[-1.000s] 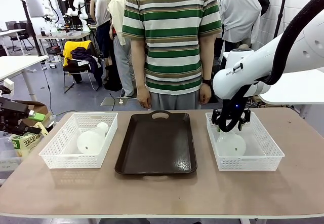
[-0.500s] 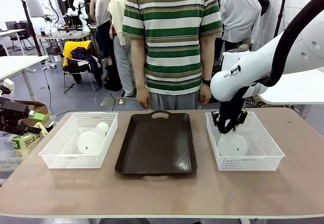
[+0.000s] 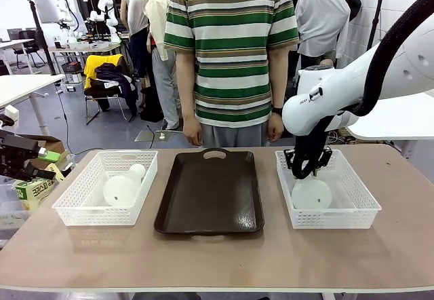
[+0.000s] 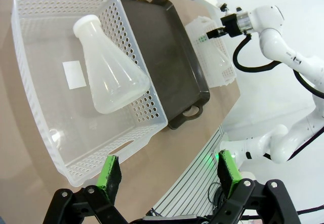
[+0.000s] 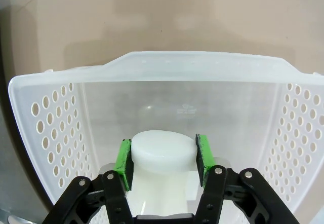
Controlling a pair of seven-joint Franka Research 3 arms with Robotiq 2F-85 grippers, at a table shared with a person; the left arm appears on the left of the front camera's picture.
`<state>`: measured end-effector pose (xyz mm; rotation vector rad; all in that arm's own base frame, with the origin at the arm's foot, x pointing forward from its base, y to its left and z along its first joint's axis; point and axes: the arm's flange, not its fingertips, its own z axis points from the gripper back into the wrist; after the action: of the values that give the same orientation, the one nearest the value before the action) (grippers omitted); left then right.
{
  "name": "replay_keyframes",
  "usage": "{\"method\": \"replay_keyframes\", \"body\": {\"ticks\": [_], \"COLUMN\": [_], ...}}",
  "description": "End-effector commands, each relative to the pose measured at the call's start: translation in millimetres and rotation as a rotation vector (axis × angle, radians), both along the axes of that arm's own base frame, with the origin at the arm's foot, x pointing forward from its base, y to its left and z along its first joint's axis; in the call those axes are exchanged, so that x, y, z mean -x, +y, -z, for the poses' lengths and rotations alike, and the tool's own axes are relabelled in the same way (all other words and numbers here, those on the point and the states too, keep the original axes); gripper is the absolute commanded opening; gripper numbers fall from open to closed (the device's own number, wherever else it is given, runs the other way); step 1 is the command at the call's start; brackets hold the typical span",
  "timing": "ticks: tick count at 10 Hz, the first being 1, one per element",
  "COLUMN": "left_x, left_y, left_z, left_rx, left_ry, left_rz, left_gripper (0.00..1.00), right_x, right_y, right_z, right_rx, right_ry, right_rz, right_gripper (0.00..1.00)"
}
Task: Prepare the laboratory tools.
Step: Pick up the Big flask that the person points to, then while moving the picked Big flask to the Handle tray indicated by the person, stop as directed by the person.
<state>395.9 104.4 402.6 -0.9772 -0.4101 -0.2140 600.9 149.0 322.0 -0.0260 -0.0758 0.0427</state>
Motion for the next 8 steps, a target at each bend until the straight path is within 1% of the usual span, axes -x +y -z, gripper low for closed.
{"method": "replay_keyframes", "body": {"ticks": [1, 2, 8], "left_x": [0.7, 0.7, 0.7], "left_y": [0.5, 0.5, 0.5], "left_z": [-0.7, -0.7, -0.7], "left_rx": [0.007, 0.007, 0.007], "left_ry": [-0.007, -0.007, -0.007], "left_rz": [-0.002, -0.002, -0.002], "left_gripper": [1.00, 1.00, 1.00], "right_x": [-1.0, 0.0, 0.0], "right_y": [-0.6, 0.0, 0.0], "right_z": [7.7, 0.0, 0.0], "right_rx": [0.043, 0.000, 0.000], "right_ry": [0.013, 0.000, 0.000], "right_rz": [0.019, 0.000, 0.000], "right_gripper": [0.00, 0.00, 0.00]}}
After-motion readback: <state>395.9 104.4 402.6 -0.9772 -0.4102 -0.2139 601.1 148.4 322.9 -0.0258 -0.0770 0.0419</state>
